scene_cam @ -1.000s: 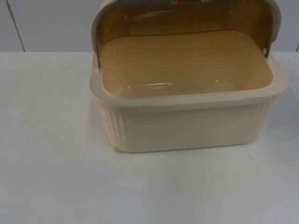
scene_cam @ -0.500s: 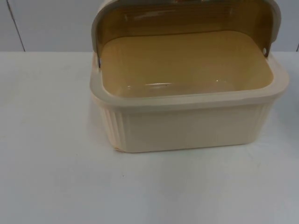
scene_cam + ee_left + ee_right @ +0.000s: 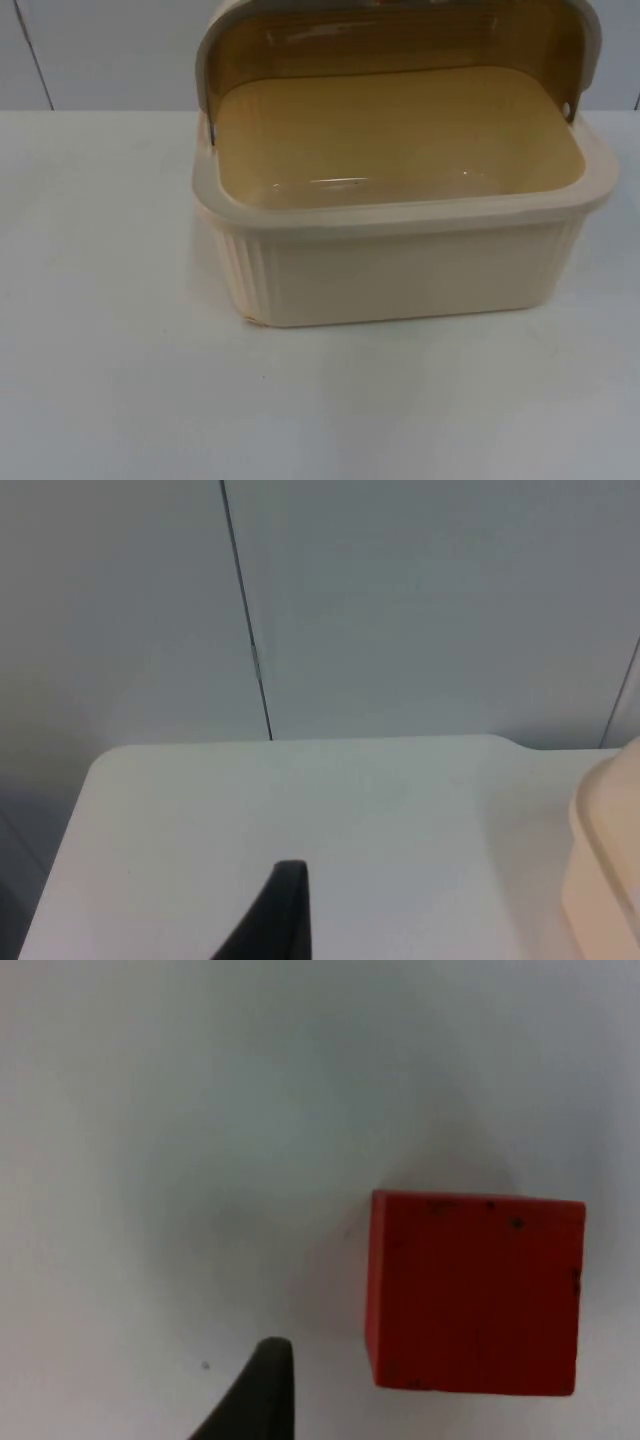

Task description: Open the box lid with the left hand, place the block into the box with the right hand, then close the box lid with the left hand.

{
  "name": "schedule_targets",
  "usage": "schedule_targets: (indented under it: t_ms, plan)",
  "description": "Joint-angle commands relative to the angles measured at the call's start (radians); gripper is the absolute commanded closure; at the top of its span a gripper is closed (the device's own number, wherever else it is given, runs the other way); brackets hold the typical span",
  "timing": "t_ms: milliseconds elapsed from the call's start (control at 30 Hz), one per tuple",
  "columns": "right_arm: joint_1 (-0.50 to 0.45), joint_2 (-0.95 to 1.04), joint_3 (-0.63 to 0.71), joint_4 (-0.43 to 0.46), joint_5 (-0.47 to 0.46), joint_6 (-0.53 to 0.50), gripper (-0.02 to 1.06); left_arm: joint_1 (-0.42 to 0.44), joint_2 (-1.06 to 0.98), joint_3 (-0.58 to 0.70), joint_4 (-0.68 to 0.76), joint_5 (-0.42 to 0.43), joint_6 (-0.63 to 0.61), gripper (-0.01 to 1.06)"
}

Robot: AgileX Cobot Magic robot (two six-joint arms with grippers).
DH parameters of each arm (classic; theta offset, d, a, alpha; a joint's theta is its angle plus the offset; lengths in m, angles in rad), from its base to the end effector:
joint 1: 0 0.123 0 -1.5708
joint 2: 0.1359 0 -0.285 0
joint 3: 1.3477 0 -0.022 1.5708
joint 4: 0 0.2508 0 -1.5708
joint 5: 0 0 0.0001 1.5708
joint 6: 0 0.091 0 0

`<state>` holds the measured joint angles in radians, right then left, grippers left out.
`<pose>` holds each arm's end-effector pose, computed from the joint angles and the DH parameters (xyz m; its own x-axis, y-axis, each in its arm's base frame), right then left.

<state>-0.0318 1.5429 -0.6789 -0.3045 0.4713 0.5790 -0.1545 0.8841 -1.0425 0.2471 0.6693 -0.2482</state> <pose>0.2546 -0.0205 0.1612 -0.8748 0.3264 -0.3580 0.3572 0.9338 -0.0214 0.1713 -0.0127 0.4123 -0.3929 0.0083 -0.9195 -0.0063 0.9999 0.0117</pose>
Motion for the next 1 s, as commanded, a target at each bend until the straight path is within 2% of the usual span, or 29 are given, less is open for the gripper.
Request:
schedule_targets:
  t_ms: [0, 267, 600, 667, 700, 833, 867, 900, 933, 967]
  plan:
    - [-0.007, 0.022, 0.010, -0.057, -0.042, 0.050, -0.01, 0.003, -0.005, 0.004, 0.007, -0.009, -0.011, 0.00]
    - [-0.007, 0.134, 0.010, -0.060, -0.186, 0.095, -0.01, 0.003, -0.005, 0.004, 0.019, -0.009, -0.010, 0.00]
    - [-0.007, 0.201, 0.010, -0.056, -0.222, 0.200, 0.02, 0.003, -0.005, 0.004, 0.036, -0.005, -0.010, 0.00]
    - [-0.007, 0.201, 0.010, -0.056, -0.223, 0.200, 0.12, 0.003, -0.005, 0.004, 0.038, -0.005, -0.010, 0.00]
    - [-0.007, 0.201, 0.010, -0.056, -0.223, 0.200, 0.12, 0.003, -0.005, 0.004, 0.038, -0.005, -0.010, 0.00]
    - [-0.007, 0.201, 0.010, -0.060, -0.205, 0.202, 0.60, 0.003, -0.005, 0.004, 0.044, -0.007, -0.010, 0.00]
    - [-0.007, 0.201, 0.010, -0.060, -0.205, 0.202, 0.69, 0.003, -0.005, 0.004, 0.044, -0.011, -0.010, 0.00]
    - [-0.007, 0.201, 0.010, -0.060, -0.205, 0.202, 0.69, 0.003, -0.005, 0.004, 0.044, -0.011, -0.010, 0.00]
    - [-0.007, 0.201, 0.010, -0.060, -0.202, 0.202, 0.79, 0.003, -0.005, 0.004, 0.044, -0.011, -0.010, 0.00]
    - [-0.007, 0.201, 0.010, -0.060, -0.198, 0.202, 0.85, 0.003, -0.005, 0.004, 0.044, -0.015, -0.010, 0.00]
